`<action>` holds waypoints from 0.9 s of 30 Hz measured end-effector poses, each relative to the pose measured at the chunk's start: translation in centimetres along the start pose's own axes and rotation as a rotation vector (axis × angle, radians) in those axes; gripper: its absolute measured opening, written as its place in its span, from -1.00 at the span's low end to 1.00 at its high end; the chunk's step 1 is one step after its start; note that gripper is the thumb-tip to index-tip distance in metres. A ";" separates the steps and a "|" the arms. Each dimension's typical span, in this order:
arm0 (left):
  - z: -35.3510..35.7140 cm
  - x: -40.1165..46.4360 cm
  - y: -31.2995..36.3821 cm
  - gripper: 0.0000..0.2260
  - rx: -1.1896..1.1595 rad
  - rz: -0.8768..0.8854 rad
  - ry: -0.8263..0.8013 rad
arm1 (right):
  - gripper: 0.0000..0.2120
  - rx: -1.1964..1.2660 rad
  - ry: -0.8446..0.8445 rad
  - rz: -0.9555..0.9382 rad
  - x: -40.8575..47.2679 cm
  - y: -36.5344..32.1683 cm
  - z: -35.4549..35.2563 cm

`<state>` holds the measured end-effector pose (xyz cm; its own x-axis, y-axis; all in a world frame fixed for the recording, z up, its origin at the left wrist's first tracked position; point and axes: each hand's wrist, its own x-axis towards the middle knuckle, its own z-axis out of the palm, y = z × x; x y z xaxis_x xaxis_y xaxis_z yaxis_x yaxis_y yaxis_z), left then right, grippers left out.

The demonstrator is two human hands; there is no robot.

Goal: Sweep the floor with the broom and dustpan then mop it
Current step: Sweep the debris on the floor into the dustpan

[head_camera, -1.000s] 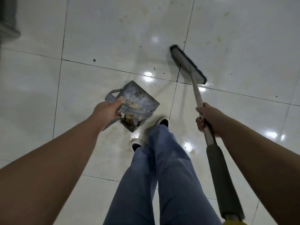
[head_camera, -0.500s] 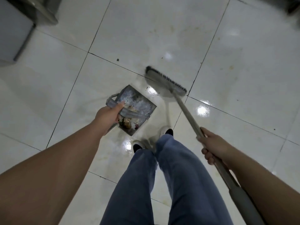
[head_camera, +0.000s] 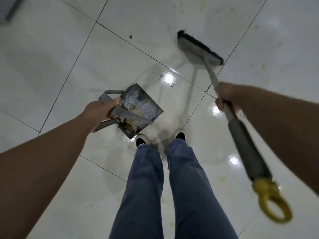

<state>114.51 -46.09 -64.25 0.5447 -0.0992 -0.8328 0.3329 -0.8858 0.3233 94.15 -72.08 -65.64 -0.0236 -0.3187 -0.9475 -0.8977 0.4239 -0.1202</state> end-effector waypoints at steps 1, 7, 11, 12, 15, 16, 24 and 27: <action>0.0 -0.2 0.0 -0.65 0.000 -0.014 -0.006 | -0.75 -0.076 -0.020 -0.012 -0.7 1.6 0.9; -0.1 -0.8 0.0 -0.63 0.041 -0.066 -0.021 | -0.87 -0.177 -0.217 0.019 -7.4 9.3 2.2; -0.6 -0.7 0.0 -0.66 0.091 -0.015 -0.010 | -0.64 -0.043 -0.149 0.060 -10.1 10.3 1.0; -0.6 -0.5 -0.1 -0.68 0.084 -0.006 -0.009 | -0.60 0.011 -0.122 0.061 -10.5 10.2 1.0; -0.3 0.1 -0.1 -0.68 0.084 0.013 0.015 | -0.70 0.173 -0.068 0.063 -11.2 8.6 1.2; -0.2 0.3 0.1 -0.66 0.103 0.017 0.028 | -0.77 0.198 -0.054 0.062 -11.0 7.8 1.3; 0.9 2.0 1.5 -0.62 0.022 0.055 -0.005 | -0.94 -0.049 -0.265 0.174 -10.3 7.3 6.5; 1.0 1.9 1.2 -0.63 0.016 0.083 -0.016 | -0.80 -0.236 -0.311 0.077 -12.2 8.7 9.4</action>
<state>115.12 -47.78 -65.87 0.5572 -0.1800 -0.8106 0.2746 -0.8813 0.3845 90.81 -56.56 -57.95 0.0077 -0.0062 -1.0000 -0.9758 0.2187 -0.0088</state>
